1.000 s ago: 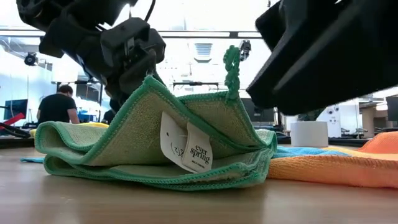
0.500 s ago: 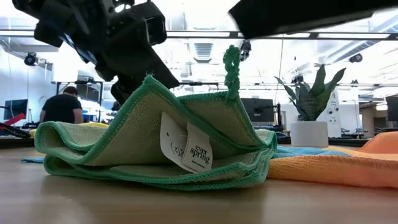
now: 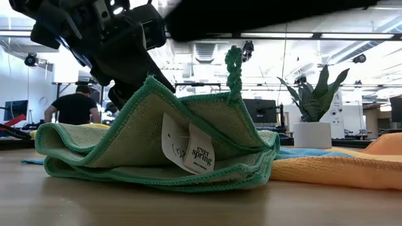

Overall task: Fold microfiber towels
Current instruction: Fold the green towel

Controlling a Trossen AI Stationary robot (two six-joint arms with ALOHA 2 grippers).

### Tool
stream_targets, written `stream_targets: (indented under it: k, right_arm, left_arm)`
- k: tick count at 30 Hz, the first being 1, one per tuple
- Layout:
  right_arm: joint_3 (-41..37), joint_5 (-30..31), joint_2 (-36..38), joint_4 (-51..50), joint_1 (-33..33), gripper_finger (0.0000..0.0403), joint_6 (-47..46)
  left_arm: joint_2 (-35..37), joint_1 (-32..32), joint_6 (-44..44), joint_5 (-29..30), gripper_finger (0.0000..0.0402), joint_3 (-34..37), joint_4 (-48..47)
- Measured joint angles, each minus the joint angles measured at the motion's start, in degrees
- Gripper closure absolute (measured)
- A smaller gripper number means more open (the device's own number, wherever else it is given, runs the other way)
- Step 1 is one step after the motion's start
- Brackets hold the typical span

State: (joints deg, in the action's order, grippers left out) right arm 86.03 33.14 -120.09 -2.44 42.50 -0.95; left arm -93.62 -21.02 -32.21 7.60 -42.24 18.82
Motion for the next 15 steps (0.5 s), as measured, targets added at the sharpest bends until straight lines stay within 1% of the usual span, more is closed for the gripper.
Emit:
stream_targets:
  k: [2,3,5,6,9,15]
  right_arm:
    - [0.70,0.00,-0.62,-0.81,-0.28,0.0317,-0.83]
    - [0.92,0.30,-0.76,-1.41,-0.34,0.0330,-1.03]
    - [1.09,1.20,-0.79,-2.02,-0.42,0.0373,-1.01]
    - [1.10,1.28,-0.79,-2.31,-0.43,0.0382,-1.00]
    - [1.10,1.29,-0.63,-3.32,-0.75,0.0393,-2.37]
    - [1.12,1.33,-0.91,-5.80,-2.25,0.0395,-3.72]
  left_arm:
    - [0.00,-0.04,-0.02,-0.01,0.0235,0.12,0.08]
    - [0.00,-0.04,-0.02,-0.01,0.0235,0.12,0.10]
    - [0.00,-0.04,-0.04,-0.01,0.0235,0.12,0.09]
    - [0.00,-0.04,-0.04,0.00,0.0235,0.12,0.07]
    - [0.00,-0.04,-0.15,0.01,0.0235,0.12,0.14]
    - [0.00,-0.07,-0.15,-0.11,0.0235,0.12,0.19]
